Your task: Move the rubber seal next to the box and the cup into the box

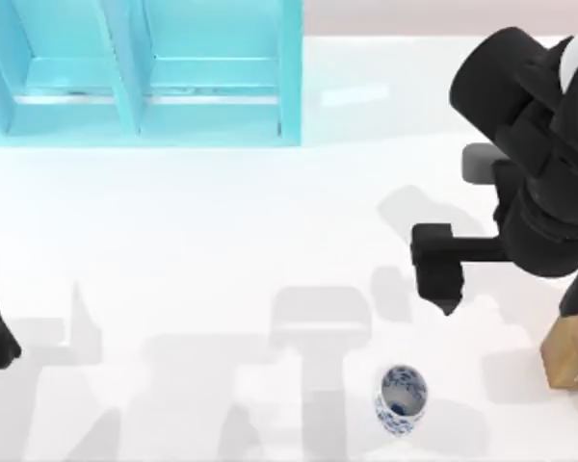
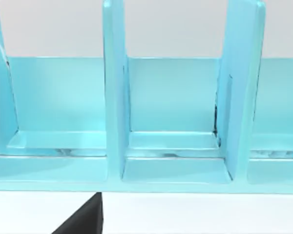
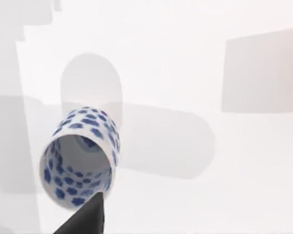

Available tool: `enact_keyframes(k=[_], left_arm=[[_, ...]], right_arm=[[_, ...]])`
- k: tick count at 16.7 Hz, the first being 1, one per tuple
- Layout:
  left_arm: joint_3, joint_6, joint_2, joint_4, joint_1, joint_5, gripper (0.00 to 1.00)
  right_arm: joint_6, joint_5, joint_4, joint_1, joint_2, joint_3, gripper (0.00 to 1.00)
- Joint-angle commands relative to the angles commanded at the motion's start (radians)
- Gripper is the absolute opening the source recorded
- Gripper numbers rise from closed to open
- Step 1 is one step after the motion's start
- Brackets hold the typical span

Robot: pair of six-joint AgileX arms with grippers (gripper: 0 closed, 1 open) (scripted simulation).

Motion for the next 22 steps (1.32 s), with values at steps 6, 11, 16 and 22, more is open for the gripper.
enact_keyframes(k=[6,11,16,22], left_arm=[[0.000,0.000,0.000,0.000,0.000,0.000,1.00],[0.000,0.000,0.000,0.000,0.000,0.000,1.00],[0.000,0.000,0.000,0.000,0.000,0.000,1.00],[0.000,0.000,0.000,0.000,0.000,0.000,1.00]], right_arm=[[0.194,-0.008,0.071,0.193,0.081,-0.028,1.00],[0.191,-0.008,0.085,0.190,0.083,-0.039,1.00],[0.194,-0.008,0.263,0.193,0.138,-0.158,1.00],[0.198,-0.007,0.387,0.196,0.181,-0.244,1.00]])
